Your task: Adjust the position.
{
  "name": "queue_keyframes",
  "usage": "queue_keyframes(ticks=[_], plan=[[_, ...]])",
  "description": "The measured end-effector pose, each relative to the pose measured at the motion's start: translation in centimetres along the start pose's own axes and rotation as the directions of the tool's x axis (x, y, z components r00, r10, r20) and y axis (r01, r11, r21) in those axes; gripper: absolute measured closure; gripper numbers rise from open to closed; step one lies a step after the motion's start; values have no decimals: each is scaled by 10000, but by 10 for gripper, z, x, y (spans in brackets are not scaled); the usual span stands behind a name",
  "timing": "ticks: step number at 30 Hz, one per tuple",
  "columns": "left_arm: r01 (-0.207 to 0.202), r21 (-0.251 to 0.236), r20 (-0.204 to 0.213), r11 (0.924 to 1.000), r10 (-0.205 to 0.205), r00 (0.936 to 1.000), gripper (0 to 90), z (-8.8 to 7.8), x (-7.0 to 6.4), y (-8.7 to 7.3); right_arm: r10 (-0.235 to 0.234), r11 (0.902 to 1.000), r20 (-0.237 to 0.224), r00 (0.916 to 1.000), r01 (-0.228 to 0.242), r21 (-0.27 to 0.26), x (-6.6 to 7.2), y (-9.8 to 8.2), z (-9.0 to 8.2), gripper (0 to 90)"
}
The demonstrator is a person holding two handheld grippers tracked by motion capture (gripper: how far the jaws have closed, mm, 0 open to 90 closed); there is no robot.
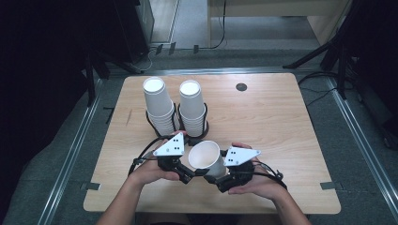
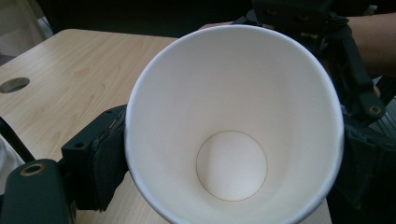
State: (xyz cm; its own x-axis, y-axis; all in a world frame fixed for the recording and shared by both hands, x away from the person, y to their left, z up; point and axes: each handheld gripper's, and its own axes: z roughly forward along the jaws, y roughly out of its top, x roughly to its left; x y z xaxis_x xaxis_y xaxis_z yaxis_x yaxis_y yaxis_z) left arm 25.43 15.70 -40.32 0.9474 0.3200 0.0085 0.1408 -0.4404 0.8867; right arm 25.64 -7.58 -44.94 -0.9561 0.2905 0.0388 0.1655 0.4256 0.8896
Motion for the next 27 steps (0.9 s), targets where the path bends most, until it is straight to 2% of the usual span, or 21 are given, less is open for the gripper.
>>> queue_keyframes(ticks=[3,8,12,16,18,23,27], plan=[[-15,-2,-4,10000,15,10000,98,0,0,-1,-146,9999,144,9998,146,-20,1,-1,2,209],[99,-276,43,9996,-98,9999,75,0,0,-3,-132,9998,26,9999,132,-142,1,-2,0,211],[433,-466,-22,9980,-434,9991,55,-1,0,-4,-202,9996,114,9997,205,-216,0,-3,1,212],[673,-694,-223,9953,-690,9974,53,-5,2,-3,-46,9996,282,9996,54,-293,-3,-5,0,213],[814,-935,-161,9923,-833,9964,32,-9,3,-2,5,9996,405,9992,6,-269,-4,-7,-1,213],[1053,-1439,-401,9840,-1121,9929,31,-20,7,-1,143,9994,625,9979,-122,-332,-9,-13,-2,213],[1337,-1757,-867,9753,-1506,9848,32,-29,9,-11,404,9978,998,9942,-348,-570,-15,-18,-5,212]])
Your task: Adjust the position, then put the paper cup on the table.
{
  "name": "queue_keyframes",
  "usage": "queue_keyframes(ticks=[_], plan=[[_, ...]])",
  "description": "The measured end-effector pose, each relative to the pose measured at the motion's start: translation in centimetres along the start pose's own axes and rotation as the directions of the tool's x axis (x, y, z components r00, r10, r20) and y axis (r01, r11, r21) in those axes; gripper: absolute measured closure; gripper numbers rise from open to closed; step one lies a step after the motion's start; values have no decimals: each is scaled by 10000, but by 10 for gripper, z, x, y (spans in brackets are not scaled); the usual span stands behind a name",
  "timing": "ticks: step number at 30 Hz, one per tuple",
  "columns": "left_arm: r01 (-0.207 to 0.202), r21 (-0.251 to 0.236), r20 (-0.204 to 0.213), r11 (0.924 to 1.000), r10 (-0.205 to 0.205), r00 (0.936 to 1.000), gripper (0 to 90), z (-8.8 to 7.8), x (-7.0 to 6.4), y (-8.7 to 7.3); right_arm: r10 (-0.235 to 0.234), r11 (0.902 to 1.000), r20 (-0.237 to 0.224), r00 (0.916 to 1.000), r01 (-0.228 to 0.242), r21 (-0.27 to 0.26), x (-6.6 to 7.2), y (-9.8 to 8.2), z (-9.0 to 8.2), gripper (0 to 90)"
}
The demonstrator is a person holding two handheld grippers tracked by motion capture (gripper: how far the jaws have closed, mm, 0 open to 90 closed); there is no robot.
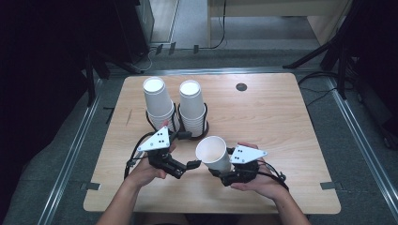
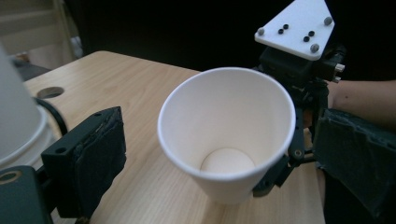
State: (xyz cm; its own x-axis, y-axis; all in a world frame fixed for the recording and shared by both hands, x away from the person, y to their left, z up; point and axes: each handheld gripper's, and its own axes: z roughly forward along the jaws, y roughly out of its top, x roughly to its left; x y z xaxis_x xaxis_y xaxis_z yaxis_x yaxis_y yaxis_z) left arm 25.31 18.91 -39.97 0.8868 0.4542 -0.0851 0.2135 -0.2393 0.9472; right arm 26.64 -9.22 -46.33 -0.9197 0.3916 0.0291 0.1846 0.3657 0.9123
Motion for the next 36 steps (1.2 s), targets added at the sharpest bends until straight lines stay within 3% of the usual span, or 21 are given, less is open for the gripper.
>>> queue_keyframes(ticks=[2,5,10,14,15,16,17,19,23,27,28,30,31,32,34,36], plan=[[230,-170,-417,9996,-237,9988,31,-7,3,-8,226,9996,351,9991,-219,-200,-5,-2,-3,212],[644,-516,-1024,9966,-694,9923,31,-21,8,-21,599,9970,1053,9926,-543,-561,-14,-3,-8,212],[1011,-830,-1882,9914,-1152,9754,31,-43,13,-38,1233,9883,2189,9679,-997,-1157,-30,-6,-17,211],[1178,-944,-2521,9885,-1382,9578,31,-58,16,-49,1693,9804,2787,9453,-1327,-1455,-38,-9,-21,211],[1239,-934,-2705,9879,-1449,9518,31,-61,16,-53,1787,9787,2902,9401,-1396,-1506,-40,-10,-22,210],[1275,-911,-2862,9876,-1486,9466,31,-64,17,-56,1926,9771,3221,9269,-1508,-1503,-44,-14,-22,211],[1362,-901,-2973,9866,-1572,9417,31,-68,17,-60,1926,9771,3221,9269,-1508,-1503,-44,-14,-22,211],[1454,-894,-3313,9853,-1671,9286,31,-75,19,-68,2091,9749,3534,9118,-1664,-1477,-49,-18,-21,210],[1821,-1212,-4027,9758,-2160,8895,31,-91,23,-85,2530,9664,4205,8713,-2075,-1516,-62,-30,-19,210],[2177,-1481,-4839,9647,-2627,8348,31,-105,27,-98,2905,9567,4859,8243,-2407,-1637,-74,-38,-20,210],[2217,-1438,-5144,9645,-2642,8158,31,-108,28,-101,2920,9564,5096,8093,-2433,-1615,-77,-40,-21,211],[2097,-1138,-5732,9711,-2366,7845,32,-112,27,-107,3160,9487,5334,7846,-2643,-1733,-82,-44,-22,210],[2082,-1061,-5911,9723,-2300,7731,32,-115,27,-110,3212,9469,5482,7722,-2699,-1745,-84,-46,-22,211],[2092,-918,-6023,9736,-2216,7669,31,-117,28,-112,3244,9457,5583,7636,-2755,-1727,-86,-47,-22,211],[2087,-680,-6380,9756,-2034,7427,32,-121,31,-116,3222,9460,5748,7522,-2778,-1668,-89,-50,-20,211],[2160,-728,-6455,9737,-2111,7340,32,-124,34,-118,3479,9366,5765,7394,-3022,-1776,-92,-54,-18,210]])
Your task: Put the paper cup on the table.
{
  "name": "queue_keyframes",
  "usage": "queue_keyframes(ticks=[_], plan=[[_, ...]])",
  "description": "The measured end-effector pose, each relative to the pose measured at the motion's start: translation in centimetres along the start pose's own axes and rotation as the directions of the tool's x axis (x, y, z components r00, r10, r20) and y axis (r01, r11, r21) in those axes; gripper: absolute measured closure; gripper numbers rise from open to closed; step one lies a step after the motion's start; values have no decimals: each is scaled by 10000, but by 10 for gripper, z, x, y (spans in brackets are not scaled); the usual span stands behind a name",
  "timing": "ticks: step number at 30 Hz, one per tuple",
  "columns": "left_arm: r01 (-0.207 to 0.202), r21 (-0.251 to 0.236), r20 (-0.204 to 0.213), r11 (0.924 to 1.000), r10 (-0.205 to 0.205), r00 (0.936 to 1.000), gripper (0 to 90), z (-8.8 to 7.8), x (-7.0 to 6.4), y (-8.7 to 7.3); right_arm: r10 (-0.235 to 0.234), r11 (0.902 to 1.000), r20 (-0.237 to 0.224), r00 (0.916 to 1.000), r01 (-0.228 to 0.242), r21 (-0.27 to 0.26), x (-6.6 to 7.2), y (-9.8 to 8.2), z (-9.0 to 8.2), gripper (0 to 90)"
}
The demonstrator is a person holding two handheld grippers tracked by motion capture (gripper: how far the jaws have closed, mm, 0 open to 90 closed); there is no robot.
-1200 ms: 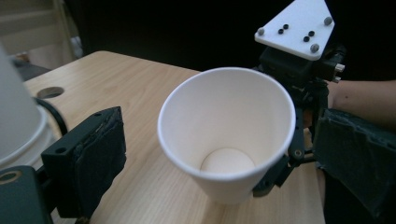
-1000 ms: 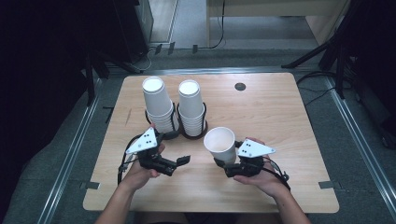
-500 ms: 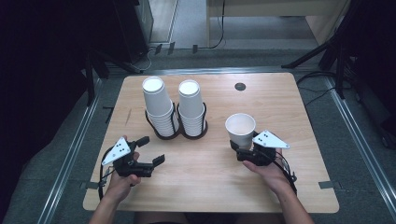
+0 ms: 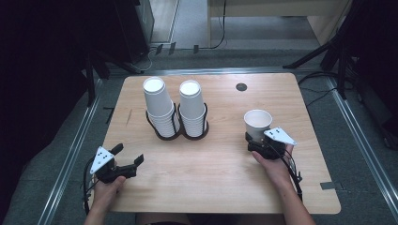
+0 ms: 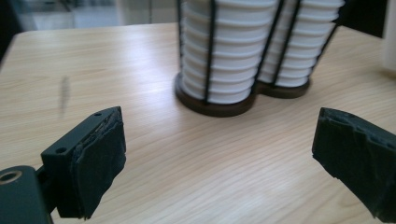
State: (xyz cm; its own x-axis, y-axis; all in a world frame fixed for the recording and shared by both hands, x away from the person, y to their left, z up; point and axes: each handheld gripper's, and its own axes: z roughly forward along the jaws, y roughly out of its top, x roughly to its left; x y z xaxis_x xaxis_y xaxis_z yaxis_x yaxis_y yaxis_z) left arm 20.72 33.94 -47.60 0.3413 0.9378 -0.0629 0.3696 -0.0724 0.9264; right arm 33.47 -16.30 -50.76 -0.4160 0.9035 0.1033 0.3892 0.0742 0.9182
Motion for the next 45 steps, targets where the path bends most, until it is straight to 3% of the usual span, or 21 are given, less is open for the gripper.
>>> queue_keyframes(ticks=[2,4,6,9,10,12,14,18,20,24,30,33,40,42,45], plan=[[136,-43,-265,9999,-137,9996,32,0,5,-1,118,9999,220,9997,-117,-22,0,0,1,210],[589,-94,-418,9982,-593,9974,31,0,11,-1,98,10000,246,9996,-98,-18,-1,1,2,210],[1204,-176,-646,9926,-1213,9905,31,1,17,-4,292,9995,333,9990,-297,146,-3,0,4,210],[1479,-105,-903,9889,-1482,9848,32,3,22,-8,437,9987,598,9973,-452,249,-5,0,8,210],[1481,-185,-886,9888,-1491,9848,32,2,22,-7,320,9991,689,9971,-339,261,-3,0,8,210],[930,-97,-1035,9956,-935,9902,32,0,17,-5,-23,9991,860,9963,-13,417,1,0,9,210],[668,-127,-1031,9977,-678,9924,32,-1,15,-5,-122,9988,977,9951,75,486,2,-1,8,210],[1555,-195,-1243,9876,-1567,9798,32,5,24,-8,496,9974,1159,9920,-553,469,-4,1,10,210],[1699,-279,-1170,9851,-1720,9781,32,3,26,-9,380,9975,1031,9939,-438,550,-3,0,11,208],[1636,-245,-1040,9862,-1653,9807,32,2,26,-9,-201,9975,1013,9946,131,694,3,-1,12,203],[1669,-262,-917,9856,-1687,9814,32,3,26,-9,-84,9990,755,9971,51,437,2,-2,9,137],[1324,-84,-738,9912,-1327,9884,32,4,23,-9,-212,9983,496,9985,184,555,3,-2,8,128],[1954,-368,-797,9800,-1978,9770,32,1,29,-10,-112,9987,153,9998,104,504,1,0,5,90],[1966,-400,-703,9797,-1990,9775,32,0,29,-10,-249,9992,16,9997,249,300,1,-2,-2,62],[1833,-382,-741,9823,-1857,9798,32,0,28,-10,-61,10000,59,10000,60,50,-2,-6,-14,62]])
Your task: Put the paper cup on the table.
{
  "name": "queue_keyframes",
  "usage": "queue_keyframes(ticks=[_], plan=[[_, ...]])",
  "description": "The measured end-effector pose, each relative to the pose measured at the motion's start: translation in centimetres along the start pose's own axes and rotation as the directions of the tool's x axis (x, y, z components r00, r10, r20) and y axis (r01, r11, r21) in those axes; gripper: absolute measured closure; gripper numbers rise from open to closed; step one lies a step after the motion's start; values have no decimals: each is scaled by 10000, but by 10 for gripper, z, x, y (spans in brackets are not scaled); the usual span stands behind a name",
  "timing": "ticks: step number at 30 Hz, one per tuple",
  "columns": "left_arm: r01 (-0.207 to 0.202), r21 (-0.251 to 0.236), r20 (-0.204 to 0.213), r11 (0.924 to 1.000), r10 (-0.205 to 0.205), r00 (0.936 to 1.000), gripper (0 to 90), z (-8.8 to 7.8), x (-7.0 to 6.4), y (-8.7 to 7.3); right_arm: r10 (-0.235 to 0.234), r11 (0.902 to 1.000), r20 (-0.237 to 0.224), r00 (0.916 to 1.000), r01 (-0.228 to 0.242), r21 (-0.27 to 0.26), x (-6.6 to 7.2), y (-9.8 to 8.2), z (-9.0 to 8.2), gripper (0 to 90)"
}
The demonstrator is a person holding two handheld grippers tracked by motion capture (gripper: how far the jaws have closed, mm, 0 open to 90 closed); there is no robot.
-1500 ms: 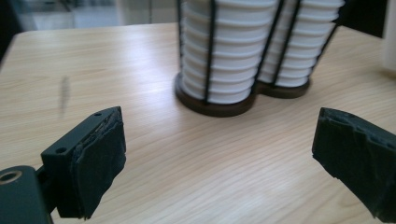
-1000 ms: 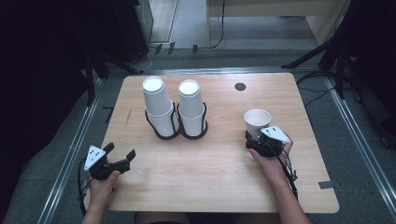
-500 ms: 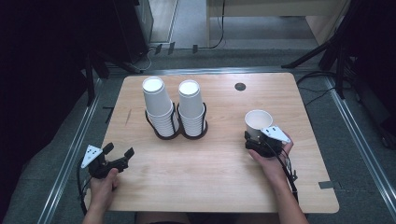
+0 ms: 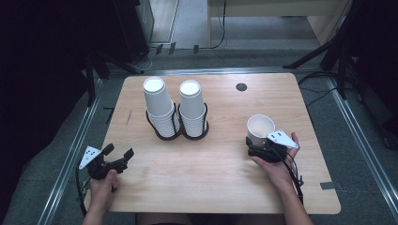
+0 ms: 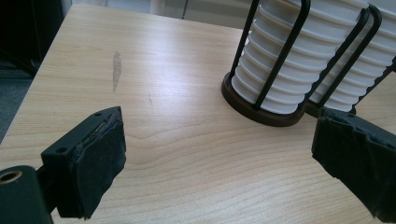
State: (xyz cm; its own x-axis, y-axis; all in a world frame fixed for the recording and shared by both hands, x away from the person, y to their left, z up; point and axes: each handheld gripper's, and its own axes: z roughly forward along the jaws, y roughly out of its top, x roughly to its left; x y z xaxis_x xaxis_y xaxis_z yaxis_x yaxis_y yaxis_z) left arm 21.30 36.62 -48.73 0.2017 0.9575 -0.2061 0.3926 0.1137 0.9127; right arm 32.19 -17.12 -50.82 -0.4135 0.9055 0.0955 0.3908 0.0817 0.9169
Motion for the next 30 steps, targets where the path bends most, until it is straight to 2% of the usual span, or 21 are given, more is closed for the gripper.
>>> queue_keyframes(ticks=[5,6,8,9,11,15,20,24,30], plan=[[-26,-5,-44,10000,25,10000,32,1,-1,0,-109,9994,-355,9993,97,-332,-8,-2,-18,56],[-120,53,44,9999,119,9999,32,1,-2,0,-38,9993,-392,9992,23,-376,-10,-2,-21,56],[-375,75,29,9993,375,9993,32,0,-4,0,534,9969,-910,9944,-584,-526,-14,0,-29,56],[-407,71,-49,9991,408,9992,32,1,-5,0,421,9970,-927,9948,-478,-604,-15,2,-35,57],[-188,13,-191,9998,189,9996,32,3,-3,0,296,9969,-978,9948,-365,-691,-16,7,-44,57],[171,-108,-94,9998,-172,9998,31,1,1,0,-131,9959,-744,9971,64,-905,-23,13,-60,60],[107,-82,-95,9999,-108,9999,32,-1,0,-1,133,9943,-509,9986,-186,-1053,-38,4,-74,66],[47,-73,-87,10000,-48,10000,32,0,-1,-1,109,9960,-246,9996,-130,-889,-51,-5,-82,70],[108,-67,-115,9999,-108,9999,32,0,0,-1,460,9970,175,9988,-448,-625,-70,-21,-92,88]])
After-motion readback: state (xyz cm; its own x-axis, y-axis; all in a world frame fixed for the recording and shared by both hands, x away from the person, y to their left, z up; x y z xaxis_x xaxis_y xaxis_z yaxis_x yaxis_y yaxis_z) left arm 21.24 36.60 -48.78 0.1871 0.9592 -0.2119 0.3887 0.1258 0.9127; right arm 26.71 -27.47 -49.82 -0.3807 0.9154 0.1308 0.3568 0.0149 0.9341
